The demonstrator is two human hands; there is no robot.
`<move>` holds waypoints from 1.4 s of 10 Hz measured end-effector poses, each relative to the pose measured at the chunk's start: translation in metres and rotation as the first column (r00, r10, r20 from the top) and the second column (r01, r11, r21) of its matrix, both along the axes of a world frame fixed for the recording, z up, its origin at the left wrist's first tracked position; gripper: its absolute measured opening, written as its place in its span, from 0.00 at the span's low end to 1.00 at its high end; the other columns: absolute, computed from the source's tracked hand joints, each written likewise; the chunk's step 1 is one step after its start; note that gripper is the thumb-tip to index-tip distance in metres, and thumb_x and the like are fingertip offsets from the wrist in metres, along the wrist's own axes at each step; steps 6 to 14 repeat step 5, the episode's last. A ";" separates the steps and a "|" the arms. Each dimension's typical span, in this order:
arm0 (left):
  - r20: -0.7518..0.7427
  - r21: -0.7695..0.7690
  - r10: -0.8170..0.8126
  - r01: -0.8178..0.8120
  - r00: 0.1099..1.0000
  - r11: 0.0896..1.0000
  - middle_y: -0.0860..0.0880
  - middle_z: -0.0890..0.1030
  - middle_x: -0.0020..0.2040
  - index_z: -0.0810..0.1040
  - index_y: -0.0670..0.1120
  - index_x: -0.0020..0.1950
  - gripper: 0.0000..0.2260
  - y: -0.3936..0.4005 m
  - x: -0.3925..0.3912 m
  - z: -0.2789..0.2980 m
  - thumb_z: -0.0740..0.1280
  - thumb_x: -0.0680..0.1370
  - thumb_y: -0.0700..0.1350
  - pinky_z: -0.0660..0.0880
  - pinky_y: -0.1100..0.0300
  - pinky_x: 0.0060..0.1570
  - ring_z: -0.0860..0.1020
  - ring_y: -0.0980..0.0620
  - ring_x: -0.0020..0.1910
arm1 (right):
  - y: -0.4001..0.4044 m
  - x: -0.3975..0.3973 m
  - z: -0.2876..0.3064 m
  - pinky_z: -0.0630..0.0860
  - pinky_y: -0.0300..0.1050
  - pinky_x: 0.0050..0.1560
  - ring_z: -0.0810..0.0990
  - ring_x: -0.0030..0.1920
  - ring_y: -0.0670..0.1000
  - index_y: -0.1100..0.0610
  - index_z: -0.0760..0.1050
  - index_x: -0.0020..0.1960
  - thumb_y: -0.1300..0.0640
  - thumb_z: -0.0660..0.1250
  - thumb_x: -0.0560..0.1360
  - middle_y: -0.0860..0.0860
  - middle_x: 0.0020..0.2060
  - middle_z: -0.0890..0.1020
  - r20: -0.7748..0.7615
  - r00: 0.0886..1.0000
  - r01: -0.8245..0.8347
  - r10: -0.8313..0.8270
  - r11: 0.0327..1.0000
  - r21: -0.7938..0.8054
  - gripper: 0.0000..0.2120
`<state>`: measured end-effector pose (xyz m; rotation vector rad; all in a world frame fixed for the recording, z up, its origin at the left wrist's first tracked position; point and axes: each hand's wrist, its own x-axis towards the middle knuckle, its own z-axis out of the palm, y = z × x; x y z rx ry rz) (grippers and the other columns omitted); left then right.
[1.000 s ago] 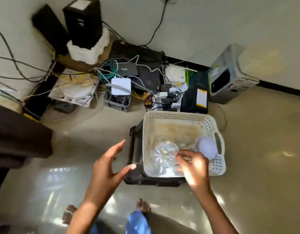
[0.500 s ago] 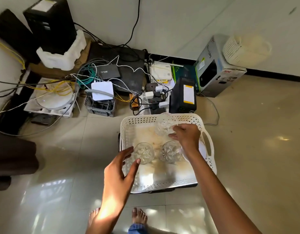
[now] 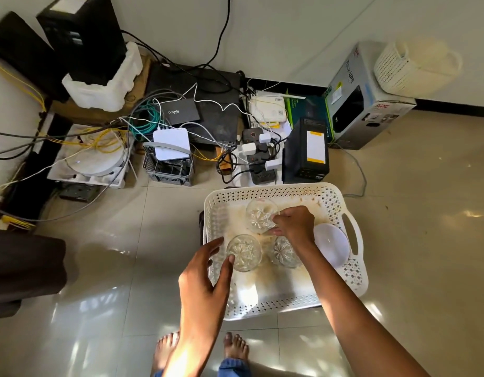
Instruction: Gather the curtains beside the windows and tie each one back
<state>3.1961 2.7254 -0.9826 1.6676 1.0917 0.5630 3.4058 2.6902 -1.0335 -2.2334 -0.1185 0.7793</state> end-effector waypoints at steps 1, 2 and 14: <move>0.001 0.017 -0.009 0.009 1.000 1.000 0.57 0.81 0.54 0.79 0.49 0.59 0.15 0.002 -0.001 -0.002 0.68 0.74 0.51 0.73 0.73 0.52 0.79 0.63 0.53 | 0.001 -0.001 -0.004 0.81 0.57 0.34 0.83 0.29 0.57 0.65 0.76 0.28 0.67 0.72 0.70 0.63 0.30 0.82 0.066 0.997 -0.046 0.050 0.998 -0.052 0.13; -0.008 0.018 -0.002 0.002 1.000 1.000 0.57 0.81 0.53 0.79 0.50 0.59 0.15 0.004 -0.003 -0.001 0.67 0.73 0.51 0.71 0.76 0.51 0.78 0.63 0.53 | 0.002 -0.001 -0.005 0.81 0.50 0.31 0.84 0.30 0.57 0.62 0.76 0.29 0.67 0.73 0.70 0.61 0.32 0.82 0.091 0.994 -0.051 0.059 0.996 -0.078 0.12; -0.013 0.024 0.040 -0.039 0.999 0.999 0.60 0.81 0.51 0.79 0.49 0.59 0.15 0.003 -0.022 0.003 0.66 0.74 0.50 0.68 0.80 0.44 0.77 0.70 0.46 | -0.004 -0.015 0.002 0.81 0.60 0.43 0.83 0.38 0.60 0.67 0.81 0.45 0.63 0.73 0.69 0.61 0.40 0.84 0.246 0.968 -0.036 0.052 0.997 -0.069 0.07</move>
